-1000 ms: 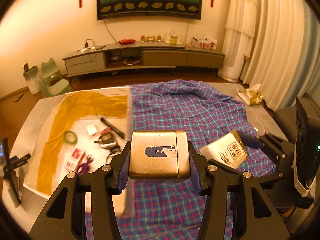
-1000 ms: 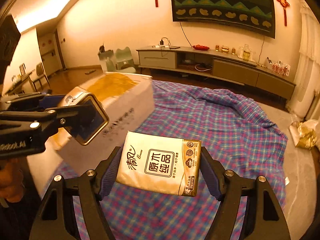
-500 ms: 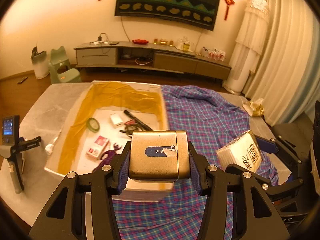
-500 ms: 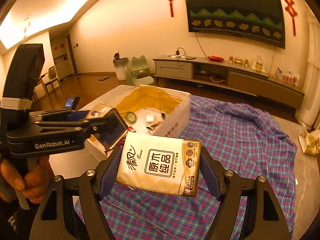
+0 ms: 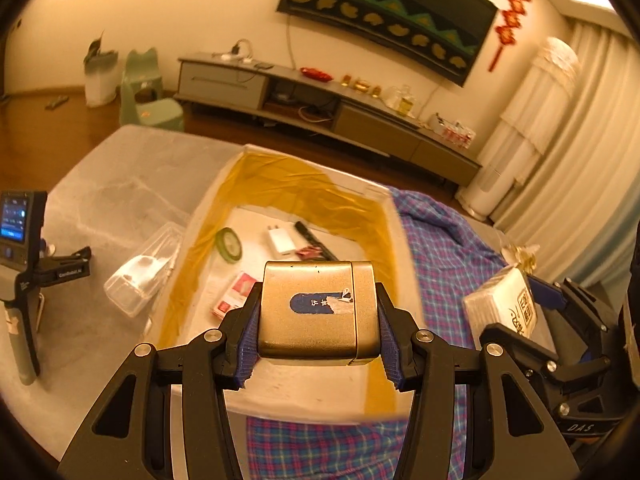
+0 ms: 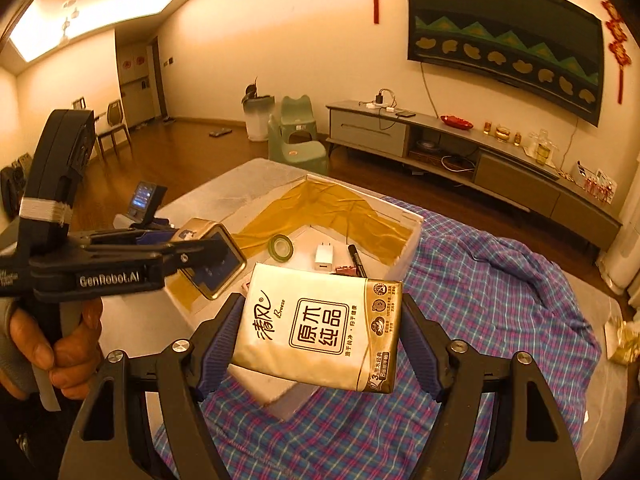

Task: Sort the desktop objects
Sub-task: 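Carry the tin box and tissue pack over the white box, then open left tool releasing the tin while right tool releases the tissue pack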

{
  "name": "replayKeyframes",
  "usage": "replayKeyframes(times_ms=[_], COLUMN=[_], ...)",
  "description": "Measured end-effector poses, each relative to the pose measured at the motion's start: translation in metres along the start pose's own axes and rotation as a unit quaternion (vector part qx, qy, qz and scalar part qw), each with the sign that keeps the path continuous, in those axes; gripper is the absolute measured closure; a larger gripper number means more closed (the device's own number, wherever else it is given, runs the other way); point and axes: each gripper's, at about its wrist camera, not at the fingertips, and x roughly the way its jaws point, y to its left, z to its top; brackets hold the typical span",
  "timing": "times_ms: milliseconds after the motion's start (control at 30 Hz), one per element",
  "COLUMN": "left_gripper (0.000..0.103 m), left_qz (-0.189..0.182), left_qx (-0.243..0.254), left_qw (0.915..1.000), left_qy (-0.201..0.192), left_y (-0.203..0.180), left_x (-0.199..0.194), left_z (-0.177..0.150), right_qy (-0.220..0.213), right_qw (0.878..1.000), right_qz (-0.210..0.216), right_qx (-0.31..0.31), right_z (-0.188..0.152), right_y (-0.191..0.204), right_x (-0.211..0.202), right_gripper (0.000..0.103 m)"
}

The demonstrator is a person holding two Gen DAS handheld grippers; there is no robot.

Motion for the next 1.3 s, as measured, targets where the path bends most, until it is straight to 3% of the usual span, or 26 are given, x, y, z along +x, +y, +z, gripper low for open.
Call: replayKeyframes(times_ms=[233, 433, 767, 900, 1067, 1300], left_gripper=[0.051, 0.051, 0.050, 0.050, 0.049, 0.049], left_qz=[-0.006, -0.012, -0.048, -0.043, -0.045, -0.038], left_qx=[-0.036, -0.064, -0.021, -0.006, -0.026, -0.014], left_qw=[0.9987, 0.9943, 0.9837, 0.9840, 0.9833, 0.9853], left_qy=[0.036, 0.084, 0.172, 0.173, 0.174, 0.166], left_y=[0.025, 0.042, 0.020, 0.017, 0.026, 0.027], left_x=[0.037, 0.069, 0.096, 0.099, 0.101, 0.093], left_z=[0.022, 0.021, -0.008, -0.003, 0.003, 0.003], right_qy=[0.045, 0.089, 0.170, 0.187, 0.201, 0.192], right_qw=[0.998, 0.993, 0.984, 0.980, 0.975, 0.979], right_qz=[-0.006, -0.027, -0.026, -0.031, -0.053, -0.045], right_qx=[-0.040, -0.079, -0.053, -0.065, -0.079, -0.059], right_z=[0.023, 0.041, 0.066, 0.074, 0.078, 0.078], right_y=[0.003, 0.000, -0.029, -0.027, -0.026, -0.031], right_x=[0.057, 0.110, 0.202, 0.227, 0.247, 0.236], right_gripper=[0.027, 0.027, 0.027, 0.027, 0.023, 0.023])
